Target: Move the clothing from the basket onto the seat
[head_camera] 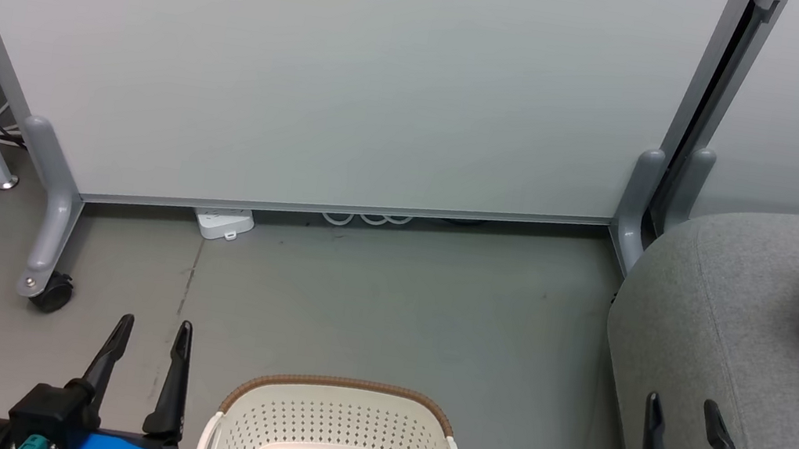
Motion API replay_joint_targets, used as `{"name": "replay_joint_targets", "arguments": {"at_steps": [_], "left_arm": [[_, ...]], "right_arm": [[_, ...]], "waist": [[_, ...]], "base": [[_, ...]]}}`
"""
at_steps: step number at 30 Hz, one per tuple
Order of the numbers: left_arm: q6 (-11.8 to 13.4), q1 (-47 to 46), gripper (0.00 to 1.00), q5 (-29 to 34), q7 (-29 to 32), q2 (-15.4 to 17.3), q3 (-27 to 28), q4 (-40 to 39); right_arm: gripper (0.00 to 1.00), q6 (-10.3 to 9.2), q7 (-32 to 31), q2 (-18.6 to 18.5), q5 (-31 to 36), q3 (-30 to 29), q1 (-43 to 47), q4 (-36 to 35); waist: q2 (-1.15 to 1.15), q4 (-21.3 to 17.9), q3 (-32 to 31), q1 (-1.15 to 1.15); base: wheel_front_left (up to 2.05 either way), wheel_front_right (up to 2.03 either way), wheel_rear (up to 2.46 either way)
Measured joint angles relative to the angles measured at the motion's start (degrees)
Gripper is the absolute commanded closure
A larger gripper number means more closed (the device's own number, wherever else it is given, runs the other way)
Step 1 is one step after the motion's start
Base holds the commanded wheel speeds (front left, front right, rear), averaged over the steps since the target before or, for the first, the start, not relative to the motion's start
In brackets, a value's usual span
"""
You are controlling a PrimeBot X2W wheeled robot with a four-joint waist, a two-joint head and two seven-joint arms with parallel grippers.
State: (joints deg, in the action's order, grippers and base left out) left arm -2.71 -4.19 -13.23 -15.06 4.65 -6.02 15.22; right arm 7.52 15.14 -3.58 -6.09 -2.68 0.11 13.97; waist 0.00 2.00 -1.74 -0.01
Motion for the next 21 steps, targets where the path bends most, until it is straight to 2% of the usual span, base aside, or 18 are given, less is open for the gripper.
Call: {"name": "replay_joint_targets", "arguments": {"at_steps": [15, 16, 21], "left_arm": [[-1.8, 0.9, 0.0, 2.9, 0.0, -1.4, 2.7, 0.5], [-1.8, 0.9, 1.0, 2.9, 0.0, -1.5, 2.7, 0.7], [-1.8, 2.1, 1.0, 2.1, 0.6, -2.0, 2.5, 3.2]], "right_arm": [[0.0, 0.0, 0.0, 0.5, -0.5, 0.4, 0.8, 0.4], [1.0, 0.01, 0.0, 0.5, -0.5, 0.3, 0.8, 0.6], [1.0, 0.01, -0.5, 0.5, -1.2, 0.3, 1.5, 3.0]], "waist": [[0.0, 0.2, -0.1, 0.01], [0.0, 0.2, -0.1, 0.01], [0.0, 0.2, -0.1, 0.01]], "base": [[0.0, 0.0, 0.0], [0.0, 0.0, 0.0], [0.0, 0.0, 0.0]]}}
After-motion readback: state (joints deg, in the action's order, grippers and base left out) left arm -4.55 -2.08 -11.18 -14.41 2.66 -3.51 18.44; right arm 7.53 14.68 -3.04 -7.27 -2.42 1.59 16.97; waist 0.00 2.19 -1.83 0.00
